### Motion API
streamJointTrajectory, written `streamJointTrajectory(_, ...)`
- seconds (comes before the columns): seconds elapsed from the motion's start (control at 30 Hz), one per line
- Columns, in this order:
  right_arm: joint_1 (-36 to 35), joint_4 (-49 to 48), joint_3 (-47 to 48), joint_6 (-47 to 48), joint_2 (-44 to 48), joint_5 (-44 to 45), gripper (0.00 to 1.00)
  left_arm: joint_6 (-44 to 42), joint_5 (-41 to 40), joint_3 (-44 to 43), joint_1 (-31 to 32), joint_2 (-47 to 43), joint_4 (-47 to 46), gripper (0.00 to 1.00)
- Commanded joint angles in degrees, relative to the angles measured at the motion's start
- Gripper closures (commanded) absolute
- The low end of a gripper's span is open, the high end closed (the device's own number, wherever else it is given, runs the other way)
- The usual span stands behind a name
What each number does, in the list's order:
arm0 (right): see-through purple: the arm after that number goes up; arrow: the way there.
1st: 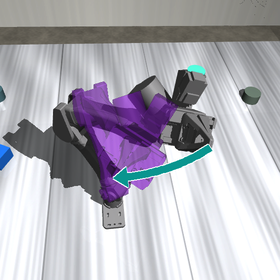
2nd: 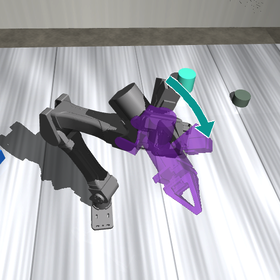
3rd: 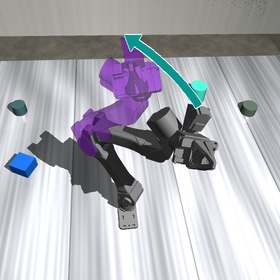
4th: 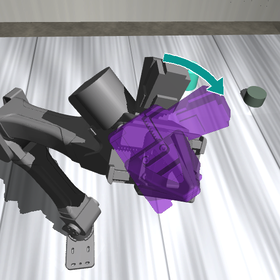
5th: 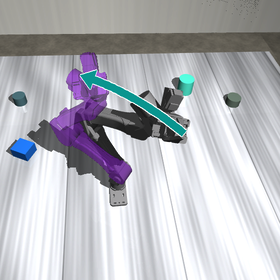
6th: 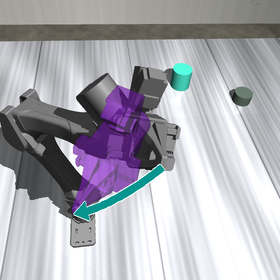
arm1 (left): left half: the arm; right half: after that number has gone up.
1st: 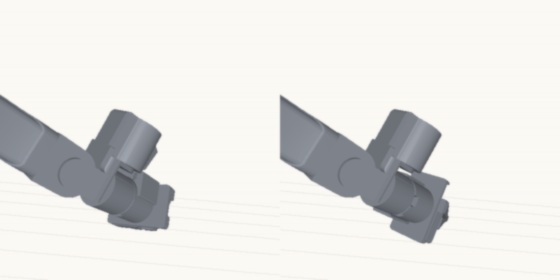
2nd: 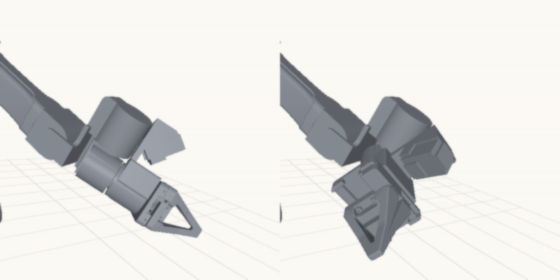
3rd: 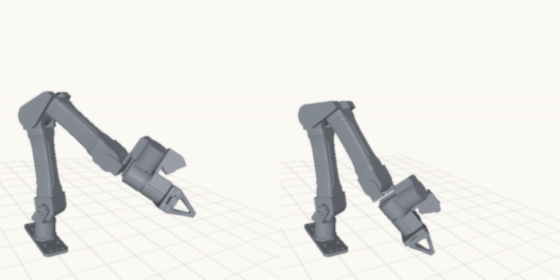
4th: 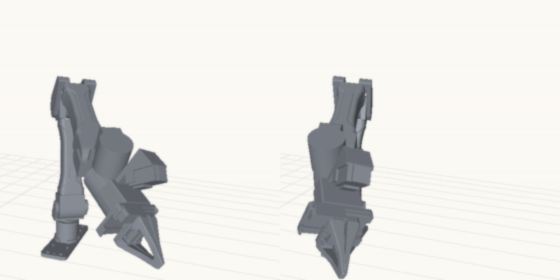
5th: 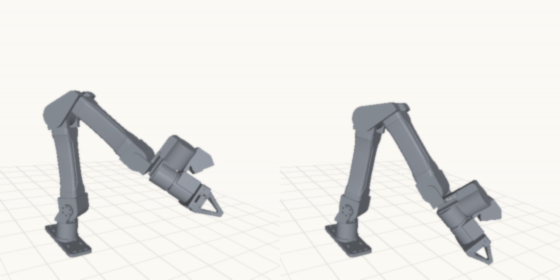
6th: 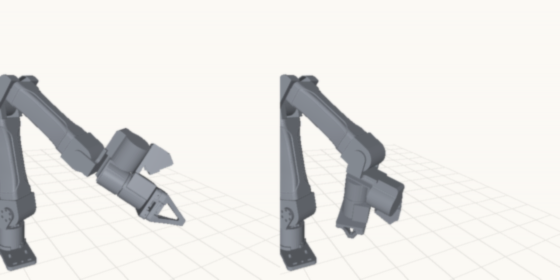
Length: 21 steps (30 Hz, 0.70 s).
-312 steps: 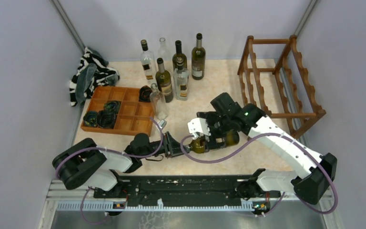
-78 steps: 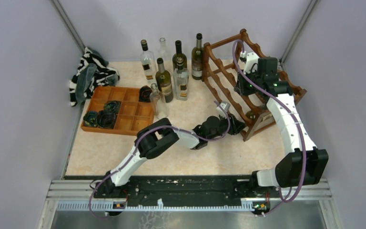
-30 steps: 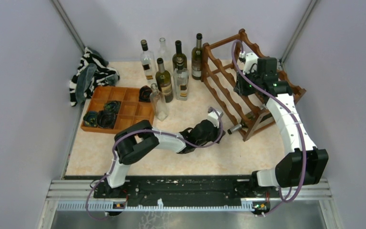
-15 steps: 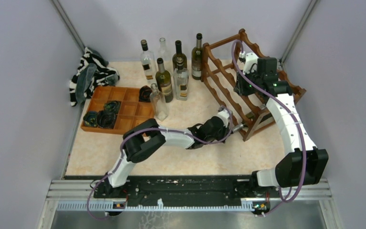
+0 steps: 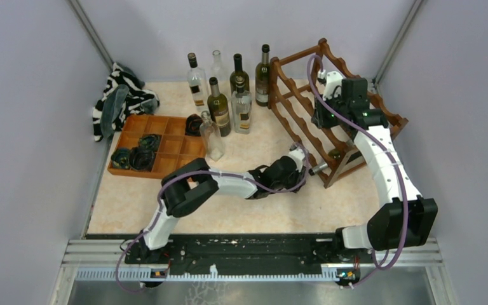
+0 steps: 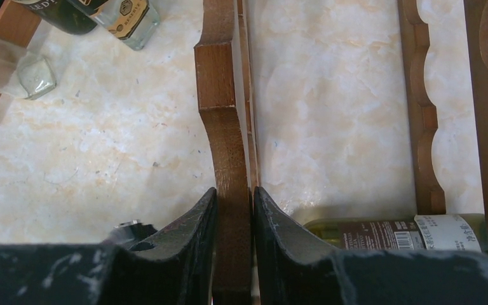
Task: Put the wine bottle on the wine rack
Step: Place the wine bottle in the wine rack, then pick up the wine bottle from the center of the board.
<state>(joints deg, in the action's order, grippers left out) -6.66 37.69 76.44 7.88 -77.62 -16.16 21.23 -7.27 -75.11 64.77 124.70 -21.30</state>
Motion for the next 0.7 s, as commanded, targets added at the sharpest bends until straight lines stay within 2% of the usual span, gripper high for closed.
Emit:
streamJointTrajectory(0.0, -1.2, 0.0, -1.0, -0.3, 0.6, 0.0, 0.74, 0.4, 0.9, 6.9, 0.0, -7.2, 1.3, 0.63)
streamJointTrajectory(0.3, -1.2, -1.1, -2.7, -1.0, 2.4, 2.6, 0.76, -1.3, 10.7, 14.9, 0.0, -21.0, 6.3, 0.56)
streamJointTrajectory(0.57, -1.2, -2.5, -4.4, -1.8, 4.6, 6.8, 0.84, -3.2, 6.7, 20.9, 0.0, -34.5, 11.3, 0.55)
streamJointTrajectory(0.67, -1.2, -2.9, -4.3, -1.8, 4.9, 8.2, 0.86, -3.7, 1.7, 22.3, 0.0, -38.9, 13.9, 0.47)
